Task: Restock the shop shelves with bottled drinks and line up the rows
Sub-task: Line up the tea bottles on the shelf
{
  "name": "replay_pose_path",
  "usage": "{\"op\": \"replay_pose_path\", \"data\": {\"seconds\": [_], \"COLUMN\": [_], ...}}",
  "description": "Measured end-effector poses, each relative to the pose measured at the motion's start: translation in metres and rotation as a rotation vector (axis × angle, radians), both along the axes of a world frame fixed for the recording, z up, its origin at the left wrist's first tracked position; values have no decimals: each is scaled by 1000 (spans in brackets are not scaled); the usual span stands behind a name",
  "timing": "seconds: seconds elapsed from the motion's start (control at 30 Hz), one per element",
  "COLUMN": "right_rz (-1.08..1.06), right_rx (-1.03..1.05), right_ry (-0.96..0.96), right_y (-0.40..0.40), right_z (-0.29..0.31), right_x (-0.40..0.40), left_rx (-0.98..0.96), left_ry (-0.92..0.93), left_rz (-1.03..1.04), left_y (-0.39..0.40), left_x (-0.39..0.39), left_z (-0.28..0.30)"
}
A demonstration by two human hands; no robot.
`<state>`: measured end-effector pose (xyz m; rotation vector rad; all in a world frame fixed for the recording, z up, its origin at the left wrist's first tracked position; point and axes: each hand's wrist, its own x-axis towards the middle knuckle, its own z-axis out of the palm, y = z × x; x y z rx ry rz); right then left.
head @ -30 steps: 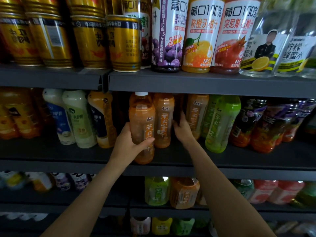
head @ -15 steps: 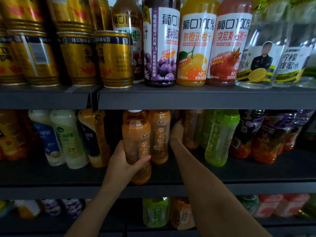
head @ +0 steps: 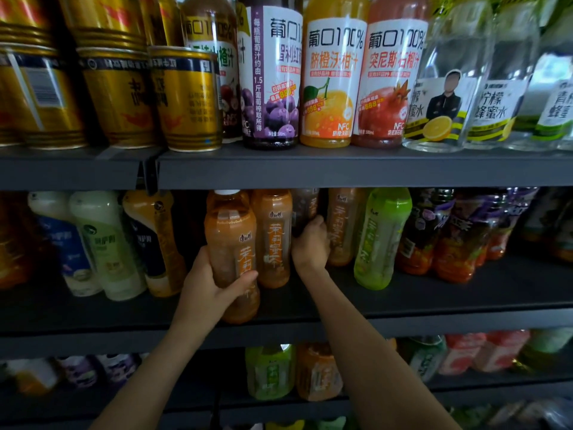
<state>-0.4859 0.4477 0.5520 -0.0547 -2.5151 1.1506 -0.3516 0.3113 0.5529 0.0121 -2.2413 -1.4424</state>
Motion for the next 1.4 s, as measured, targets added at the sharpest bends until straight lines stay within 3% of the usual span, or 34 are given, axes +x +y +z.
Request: {"op": "replay_pose_path", "data": {"seconds": [0.23, 0.37, 0.53, 0.73, 1.4], "right_rz": [176, 177, 3, 168, 220], "right_rx": [-236, -131, 63, -85, -173], "right_ry": [-104, -61, 3, -37, -25], "right_y": [8, 9, -7, 8, 3], "right_z": [2, -3, -4, -10, -1], "right_x": [-7, -10, -13, -15, -29], "left_rx": [-16, -14, -13, -7, -11], "left_ry": [-8, -14, -9, -9, -5], "left_rz": [12, 7, -2, 4, 20], "left_y": [-2, -1, -1, 0, 2], "left_x": [-1, -1, 0, 0, 0], "left_z": [-1, -1, 1, 0, 1]}}
